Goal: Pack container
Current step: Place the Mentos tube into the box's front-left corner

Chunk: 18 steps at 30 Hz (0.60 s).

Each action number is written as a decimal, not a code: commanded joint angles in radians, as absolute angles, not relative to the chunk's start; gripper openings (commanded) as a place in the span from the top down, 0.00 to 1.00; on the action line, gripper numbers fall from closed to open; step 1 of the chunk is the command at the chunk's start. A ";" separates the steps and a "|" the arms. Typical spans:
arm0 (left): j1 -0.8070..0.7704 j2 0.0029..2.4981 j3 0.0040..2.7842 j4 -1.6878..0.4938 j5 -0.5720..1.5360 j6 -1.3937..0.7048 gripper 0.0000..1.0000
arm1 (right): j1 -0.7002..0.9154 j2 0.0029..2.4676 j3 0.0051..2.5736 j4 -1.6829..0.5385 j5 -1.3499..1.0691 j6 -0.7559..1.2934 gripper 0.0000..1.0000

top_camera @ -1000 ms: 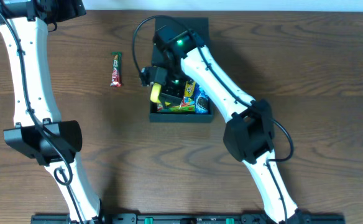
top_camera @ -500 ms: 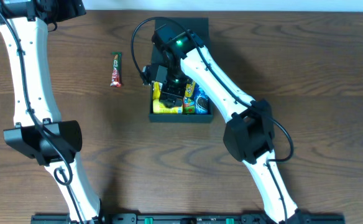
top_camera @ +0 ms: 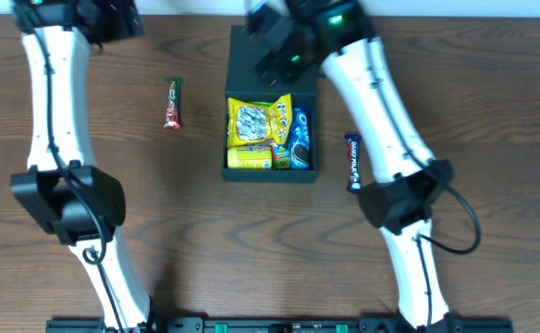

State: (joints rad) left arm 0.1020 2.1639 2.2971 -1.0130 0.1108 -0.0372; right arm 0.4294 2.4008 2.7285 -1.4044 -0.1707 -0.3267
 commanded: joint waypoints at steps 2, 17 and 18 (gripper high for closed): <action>0.030 2.171 2.189 -0.979 0.130 0.110 0.05 | 0.355 2.383 2.741 -1.438 -0.282 -0.195 0.20; -0.015 2.186 1.814 -0.715 0.096 0.148 0.08 | 0.219 2.383 2.741 -1.516 -0.296 -0.101 0.01; -0.015 2.188 1.802 -0.721 0.097 0.142 0.09 | 0.219 2.383 2.741 -1.516 -0.296 -0.101 0.01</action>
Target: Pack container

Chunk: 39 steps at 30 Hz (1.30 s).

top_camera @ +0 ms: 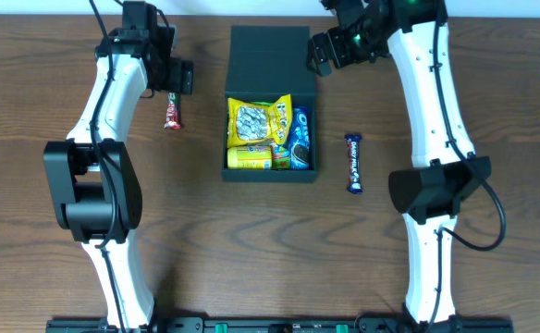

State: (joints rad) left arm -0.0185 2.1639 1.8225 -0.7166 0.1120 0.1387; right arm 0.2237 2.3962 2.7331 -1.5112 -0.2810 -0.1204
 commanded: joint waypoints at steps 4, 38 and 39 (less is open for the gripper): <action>-0.014 2.188 1.747 -0.700 0.084 0.142 0.10 | 0.219 2.383 2.741 -1.516 -0.296 -0.101 0.01; 0.000 2.188 1.512 -0.508 0.103 0.134 0.70 | 0.219 2.383 2.741 -1.515 -0.288 -0.102 0.01; 0.000 2.188 1.512 -0.508 0.104 0.130 0.70 | 0.219 2.383 2.741 -1.515 -0.288 -0.101 0.01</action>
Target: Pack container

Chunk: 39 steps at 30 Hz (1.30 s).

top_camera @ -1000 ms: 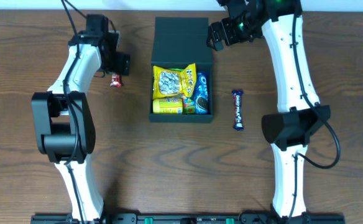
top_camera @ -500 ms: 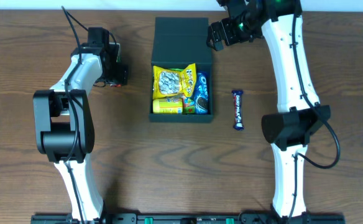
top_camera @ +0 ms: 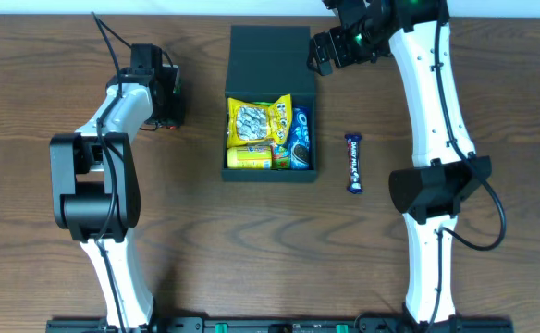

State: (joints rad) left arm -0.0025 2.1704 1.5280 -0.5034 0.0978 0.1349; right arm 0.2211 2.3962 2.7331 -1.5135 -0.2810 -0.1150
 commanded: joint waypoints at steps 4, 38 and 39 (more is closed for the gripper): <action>0.000 2.188 1.524 -0.524 0.105 0.096 0.71 | 0.209 2.383 2.741 -1.515 -0.212 -0.085 0.01; -0.586 2.188 2.194 -1.214 0.131 -0.565 0.94 | -0.129 2.383 2.741 -1.474 -0.128 0.171 0.01; -0.598 2.188 2.194 -1.220 0.127 -0.566 0.94 | -0.129 2.383 2.741 -1.475 -0.128 0.171 0.01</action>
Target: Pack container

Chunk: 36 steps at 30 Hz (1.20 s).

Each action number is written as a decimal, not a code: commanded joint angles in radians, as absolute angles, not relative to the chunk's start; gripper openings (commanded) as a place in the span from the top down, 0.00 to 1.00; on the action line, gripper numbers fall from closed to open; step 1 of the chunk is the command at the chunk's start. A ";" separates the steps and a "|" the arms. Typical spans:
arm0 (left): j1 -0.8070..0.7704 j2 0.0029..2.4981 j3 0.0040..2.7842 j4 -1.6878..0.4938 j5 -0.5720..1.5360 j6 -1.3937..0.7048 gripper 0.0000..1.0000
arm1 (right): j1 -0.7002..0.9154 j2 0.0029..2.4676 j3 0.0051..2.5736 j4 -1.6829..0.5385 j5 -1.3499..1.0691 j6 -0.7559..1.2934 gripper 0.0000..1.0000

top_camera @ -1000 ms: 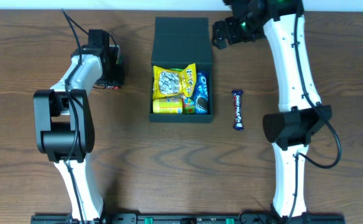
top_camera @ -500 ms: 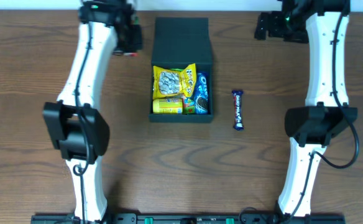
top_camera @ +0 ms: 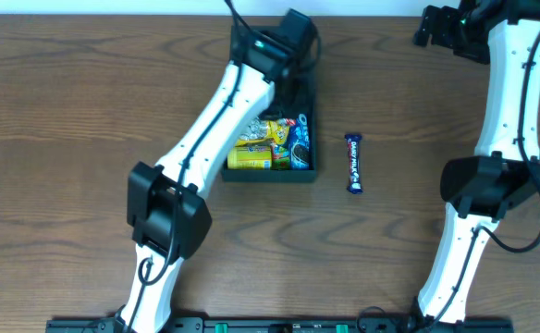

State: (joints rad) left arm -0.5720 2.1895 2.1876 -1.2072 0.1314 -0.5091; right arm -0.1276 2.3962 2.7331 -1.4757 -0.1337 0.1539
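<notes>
The black container (top_camera: 272,171) stands at the table's middle. It holds a yellow snack packet (top_camera: 251,157) and a blue cookie packet (top_camera: 298,143). My left arm reaches across it from the lower left, and the left gripper (top_camera: 295,85) hangs over the box's far half. Its fingers are hidden under the wrist. The red candy bar is nowhere in view. A purple chocolate bar (top_camera: 353,163) lies on the table to the right of the box. My right gripper (top_camera: 429,28) is at the far right corner, open and holding nothing.
The wooden table (top_camera: 85,185) runs to a pale edge along the far side. My left arm's links cover the box's left half. The right arm's elbow (top_camera: 487,180) stands to the right of the purple bar.
My left gripper was at the red bar left of the box and is now over the box. The red bar is gone from its spot. The right gripper has moved from the box's far right corner to the table's far right.
The right gripper was over the box's far end and the left arm far left, with the red bar lying on the table. Then the left gripper stood beside that bar, then on it. Now it is over the box and the bar has left the table.
</notes>
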 commanded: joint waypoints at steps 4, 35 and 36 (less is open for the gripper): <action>-0.636 2.188 2.194 -1.224 0.127 -0.565 0.94 | -0.129 2.383 2.741 -1.477 -0.128 0.171 0.01; -0.196 2.086 2.375 -1.218 -0.039 -0.497 0.05 | 0.161 2.387 2.436 -1.562 -0.159 0.104 0.71; -0.159 2.087 2.375 -1.226 -0.022 -0.497 0.05 | 0.179 2.387 2.423 -1.588 -0.080 0.155 0.65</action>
State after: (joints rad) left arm -0.2184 2.1048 2.3569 -1.2102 -0.0170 -0.5156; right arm 0.1490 2.3962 2.4386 -1.5639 -0.2268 0.0628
